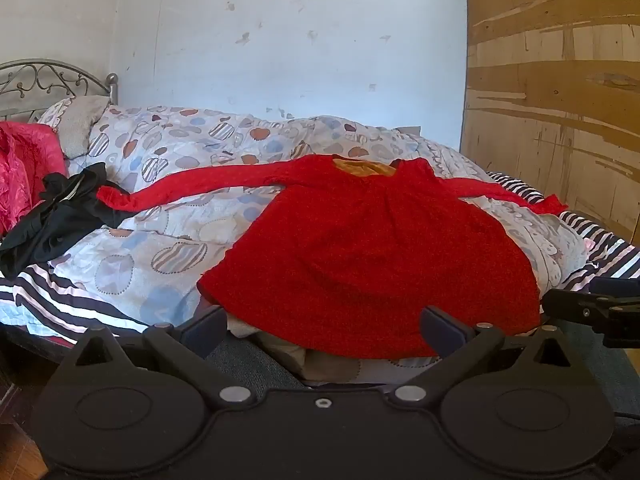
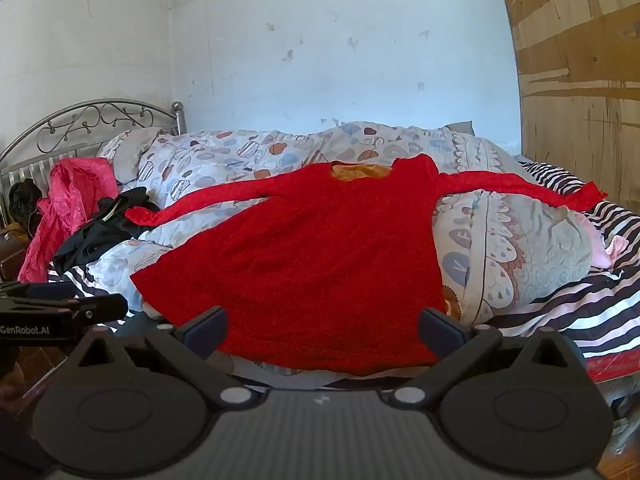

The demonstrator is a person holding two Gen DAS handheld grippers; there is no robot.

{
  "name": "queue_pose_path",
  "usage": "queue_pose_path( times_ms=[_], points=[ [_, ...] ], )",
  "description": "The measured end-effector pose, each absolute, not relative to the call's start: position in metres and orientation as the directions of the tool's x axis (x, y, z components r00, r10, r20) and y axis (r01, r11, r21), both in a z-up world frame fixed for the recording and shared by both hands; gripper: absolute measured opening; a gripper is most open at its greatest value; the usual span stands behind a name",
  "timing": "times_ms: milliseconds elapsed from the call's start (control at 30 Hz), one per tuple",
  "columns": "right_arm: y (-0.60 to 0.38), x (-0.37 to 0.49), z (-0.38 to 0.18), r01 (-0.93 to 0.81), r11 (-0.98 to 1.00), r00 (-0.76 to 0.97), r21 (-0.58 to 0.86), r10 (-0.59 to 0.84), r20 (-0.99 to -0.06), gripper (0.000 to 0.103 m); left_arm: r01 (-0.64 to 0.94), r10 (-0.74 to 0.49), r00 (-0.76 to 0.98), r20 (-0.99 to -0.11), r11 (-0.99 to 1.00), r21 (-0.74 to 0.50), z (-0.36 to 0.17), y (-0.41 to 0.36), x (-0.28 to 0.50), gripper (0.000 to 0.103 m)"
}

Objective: Fold small clothes

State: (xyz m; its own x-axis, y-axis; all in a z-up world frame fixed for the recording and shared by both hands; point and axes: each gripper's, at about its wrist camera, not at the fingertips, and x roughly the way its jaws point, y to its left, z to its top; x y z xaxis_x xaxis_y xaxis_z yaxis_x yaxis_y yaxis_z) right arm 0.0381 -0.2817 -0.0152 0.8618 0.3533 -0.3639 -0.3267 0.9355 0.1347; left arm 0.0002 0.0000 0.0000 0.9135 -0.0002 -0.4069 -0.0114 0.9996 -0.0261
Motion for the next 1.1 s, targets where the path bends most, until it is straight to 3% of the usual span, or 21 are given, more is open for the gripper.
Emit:
queue_pose_path(
  times_ms=[1100],
  points=[
    [-0.2814,0.039,-0.016,-0.321,0.935,0.856,0.149,0.354,-0.377,0.103,-0.013,0.0,0.914,-0.405,0.999,-0.03,0.0,0.0,0.0,0.102]
  ],
)
